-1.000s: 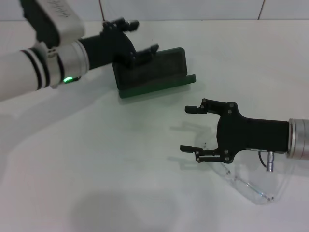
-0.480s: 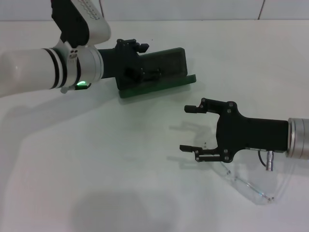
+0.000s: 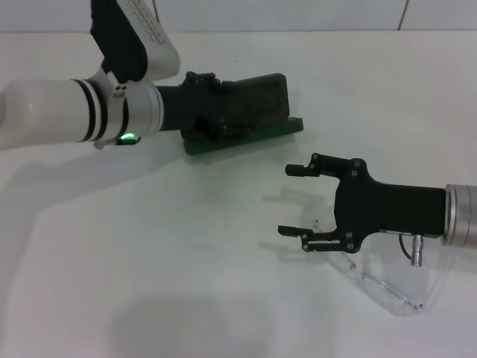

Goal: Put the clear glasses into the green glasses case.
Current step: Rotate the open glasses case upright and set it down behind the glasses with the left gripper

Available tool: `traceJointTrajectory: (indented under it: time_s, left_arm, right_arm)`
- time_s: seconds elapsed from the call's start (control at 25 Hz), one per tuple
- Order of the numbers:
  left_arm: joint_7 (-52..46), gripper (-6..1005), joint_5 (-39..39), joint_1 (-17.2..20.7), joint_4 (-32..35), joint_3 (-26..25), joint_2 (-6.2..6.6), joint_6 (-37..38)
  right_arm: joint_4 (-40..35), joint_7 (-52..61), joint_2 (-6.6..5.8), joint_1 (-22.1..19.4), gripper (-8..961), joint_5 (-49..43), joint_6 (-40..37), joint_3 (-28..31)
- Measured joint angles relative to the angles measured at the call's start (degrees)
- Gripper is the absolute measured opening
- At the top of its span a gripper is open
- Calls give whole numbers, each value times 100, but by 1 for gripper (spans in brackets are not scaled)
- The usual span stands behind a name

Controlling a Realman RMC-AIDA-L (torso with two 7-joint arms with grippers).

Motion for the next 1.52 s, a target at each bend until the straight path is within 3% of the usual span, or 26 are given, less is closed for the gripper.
traceJointTrajectory:
  time_s: [0.28,0.8,1.12,1.52]
  left_arm:
    - [-268,747,432,88,205,32,0,309]
    - [-304,746,551,454,614,31,-3,680]
    - [-334,746,584,448,622,26,16,1154]
    - [-836,745,999,352,727,-38,129,2037]
  right_arm:
    - [0,0,1,-13,769,-1,0,-1]
    - [119,-42,-8,1,769,23,0,5]
    - [130,-44,-8,-1,769,22,0,6]
    - [132,-53,-4,-17,768,31,0,14]
